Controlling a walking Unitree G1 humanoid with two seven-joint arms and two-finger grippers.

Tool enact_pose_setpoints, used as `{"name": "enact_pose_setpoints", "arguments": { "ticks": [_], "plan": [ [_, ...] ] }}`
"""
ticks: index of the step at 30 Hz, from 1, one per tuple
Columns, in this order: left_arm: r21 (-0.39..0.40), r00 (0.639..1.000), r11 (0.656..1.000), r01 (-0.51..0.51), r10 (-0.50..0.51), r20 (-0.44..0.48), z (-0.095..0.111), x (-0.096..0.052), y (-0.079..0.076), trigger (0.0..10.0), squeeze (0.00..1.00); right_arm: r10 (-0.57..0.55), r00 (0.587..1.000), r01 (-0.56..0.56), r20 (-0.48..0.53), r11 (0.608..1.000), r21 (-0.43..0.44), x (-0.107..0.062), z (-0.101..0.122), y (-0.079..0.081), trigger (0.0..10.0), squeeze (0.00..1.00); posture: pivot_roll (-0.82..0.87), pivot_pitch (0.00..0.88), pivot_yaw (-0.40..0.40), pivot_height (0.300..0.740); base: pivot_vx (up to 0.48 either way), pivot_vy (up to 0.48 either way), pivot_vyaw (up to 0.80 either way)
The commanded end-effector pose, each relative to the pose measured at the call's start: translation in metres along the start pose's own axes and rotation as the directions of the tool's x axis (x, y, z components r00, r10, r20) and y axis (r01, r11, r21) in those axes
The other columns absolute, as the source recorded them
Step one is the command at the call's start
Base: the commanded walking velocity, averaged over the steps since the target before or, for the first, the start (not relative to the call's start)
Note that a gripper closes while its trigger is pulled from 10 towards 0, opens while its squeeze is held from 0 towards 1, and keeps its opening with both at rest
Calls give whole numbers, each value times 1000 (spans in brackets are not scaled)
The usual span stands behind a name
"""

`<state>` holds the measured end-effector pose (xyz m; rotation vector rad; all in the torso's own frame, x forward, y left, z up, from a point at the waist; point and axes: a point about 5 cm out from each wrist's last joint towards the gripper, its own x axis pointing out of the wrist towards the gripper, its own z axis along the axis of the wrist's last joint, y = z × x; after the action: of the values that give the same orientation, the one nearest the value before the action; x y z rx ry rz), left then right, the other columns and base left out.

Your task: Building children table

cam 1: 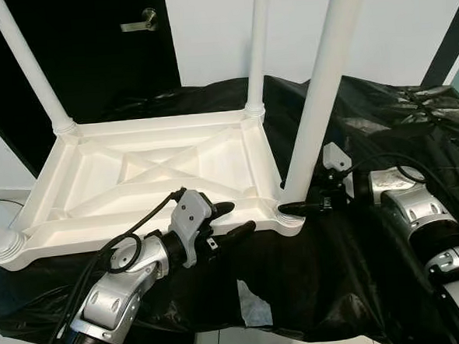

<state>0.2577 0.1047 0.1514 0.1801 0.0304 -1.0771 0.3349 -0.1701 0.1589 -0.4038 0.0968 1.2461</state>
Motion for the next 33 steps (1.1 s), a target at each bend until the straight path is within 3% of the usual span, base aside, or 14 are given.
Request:
{"name": "enact_pose_setpoints", "arguments": {
  "ticks": [1, 3, 4, 13, 16, 19, 20, 21, 22, 23, 25, 26, 28, 33],
  "plan": [
    [3, 998, 998, 62, -62, -9, -2, 1, -3, 10000, 0, -36, 999, 36, 10, 998, 46, -6, -4, -1, 0, 0, 23, 0, -50, 740, 0, 0, 0],
    [2, 998, 998, 65, -65, -8, -2, 2, -4, 10000, 0, -58, 998, 57, 12, 997, 54, -6, -6, 1, 0, 0, 20, 0, -55, 740, 0, 0, 0],
    [1, 998, 998, 69, -69, -8, -3, 2, -6, 10000, 0, -90, 996, 88, 24, 993, 72, -5, -8, 5, 10000, 0, 17, 0, -57, 740, 0, 0, 0],
    [-7, 996, 996, 85, -85, -15, -5, 2, -10, 10000, 0, -378, 924, 365, 54, 916, 166, 9, -5, 26, 10000, 0, 11, 0, -64, 740, 0, 0, 0],
    [-12, 996, 996, 89, -89, -19, -6, 1, -12, 10000, 0, -570, 821, 553, 5, 799, 237, 20, -8, 42, 10000, 0, 10, 0, -61, 740, 0, 0, 0],
    [-12, 996, 996, 90, -90, -21, -6, 1, -12, 10000, 0, -615, 788, 602, -21, 764, 232, 23, -9, 47, 10000, 0, 10, 0, -61, 740, 0, 0, 0],
    [-14, 995, 996, 92, -92, -22, -6, 1, -12, 10000, 0, -675, 736, 663, -46, 706, 248, 28, -11, 55, 10000, 0, 15, 0, -63, 740, 0, 0, 0],
    [-14, 995, 996, 92, -92, -22, -6, 1, -12, 10000, 0, -675, 736, 663, -46, 706, 248, 28, -11, 55, 10000, 0, 15, 0, -63, 740, 0, 0, 0],
    [-16, 995, 996, 93, -93, -23, -6, 0, -13, 10000, 0, -737, 671, 729, -80, 636, 255, 34, -12, 63, 10000, 0, 18, 0, -60, 740, 0, 0, 0],
    [-16, 995, 996, 93, -93, -23, -6, 0, -13, 10000, 0, -737, 671, 729, -80, 636, 255, 34, -12, 63, 10000, 0, 18, 0, -60, 740, 0, 0, 0],
    [-21, 995, 995, 94, -95, -24, -7, -1, -13, 10000, 0, -845, 513, 841, -154, 458, 287, 43, -12, 73, 10000, 0, 21, 0, -58, 740, 0, 0, 0],
    [-21, 995, 995, 94, -95, -24, -7, -1, -13, 10000, 0, -845, 513, 841, -154, 458, 287, 43, -12, 73, 10000, 0, 21, 0, -58, 740, 0, 0, 0],
    [-19, 995, 995, 98, -98, -28, -7, -1, -14, 10000, 0, -874, 447, 862, -191, 364, 352, 51, -9, 76, 10000, 0, 27, 0, -54, 740, 0, 0, 0],
    [-16, 994, 995, 102, -102, -34, -6, -2, -12, 10000, 0, -880, 423, 869, -219, 325, 373, 52, -4, 82, 10000, 0, 23, 0, -39, 740, 0, 0, 0]
  ]
}}
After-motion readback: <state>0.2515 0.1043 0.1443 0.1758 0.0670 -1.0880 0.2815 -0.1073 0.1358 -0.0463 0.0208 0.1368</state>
